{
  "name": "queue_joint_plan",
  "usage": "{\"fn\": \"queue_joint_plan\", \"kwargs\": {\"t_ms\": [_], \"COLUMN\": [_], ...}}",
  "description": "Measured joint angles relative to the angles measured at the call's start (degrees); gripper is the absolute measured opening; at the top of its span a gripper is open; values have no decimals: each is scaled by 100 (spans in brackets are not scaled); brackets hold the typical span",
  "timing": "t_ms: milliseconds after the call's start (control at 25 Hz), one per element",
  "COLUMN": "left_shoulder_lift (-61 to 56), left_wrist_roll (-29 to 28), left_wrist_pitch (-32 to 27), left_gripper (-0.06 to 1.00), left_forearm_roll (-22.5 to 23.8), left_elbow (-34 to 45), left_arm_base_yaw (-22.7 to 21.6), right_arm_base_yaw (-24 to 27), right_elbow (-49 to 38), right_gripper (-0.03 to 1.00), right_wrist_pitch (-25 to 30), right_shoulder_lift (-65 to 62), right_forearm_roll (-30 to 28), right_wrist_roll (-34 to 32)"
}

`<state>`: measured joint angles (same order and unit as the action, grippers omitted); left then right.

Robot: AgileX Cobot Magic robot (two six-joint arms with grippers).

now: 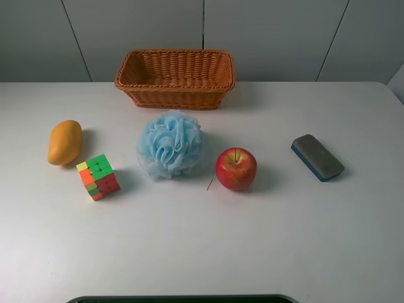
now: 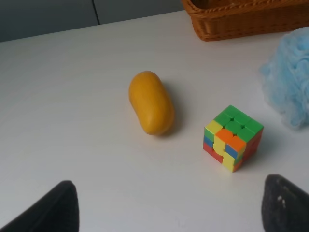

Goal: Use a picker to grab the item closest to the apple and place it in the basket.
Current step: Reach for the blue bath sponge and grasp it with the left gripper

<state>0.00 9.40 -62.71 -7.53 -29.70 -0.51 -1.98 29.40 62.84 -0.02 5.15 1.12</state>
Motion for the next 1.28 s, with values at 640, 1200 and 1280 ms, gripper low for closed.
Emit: {"fn": "queue_joint_plan", "kwargs": {"t_ms": [640, 1200, 1280], "left_shoulder_lift": [65, 4494, 5239], "left_wrist_roll": [-584, -729, -772], "left_wrist_pitch": [-92, -540, -520], "left_gripper": [73, 73, 73], "left_forearm_roll": [382, 577, 613], "left_elbow": [-143, -2508, -2771], "left_arm_base_yaw": [0, 0, 137], "right_arm_base_yaw": [0, 0, 0], "right_elbow": [0, 0, 0], "right_gripper": [70, 70, 70], "right_wrist_pitch": [0, 0, 0], "right_shoulder_lift": [0, 0, 0], "right_forearm_roll": [0, 0, 0], "right_wrist_roll": [0, 0, 0]}}
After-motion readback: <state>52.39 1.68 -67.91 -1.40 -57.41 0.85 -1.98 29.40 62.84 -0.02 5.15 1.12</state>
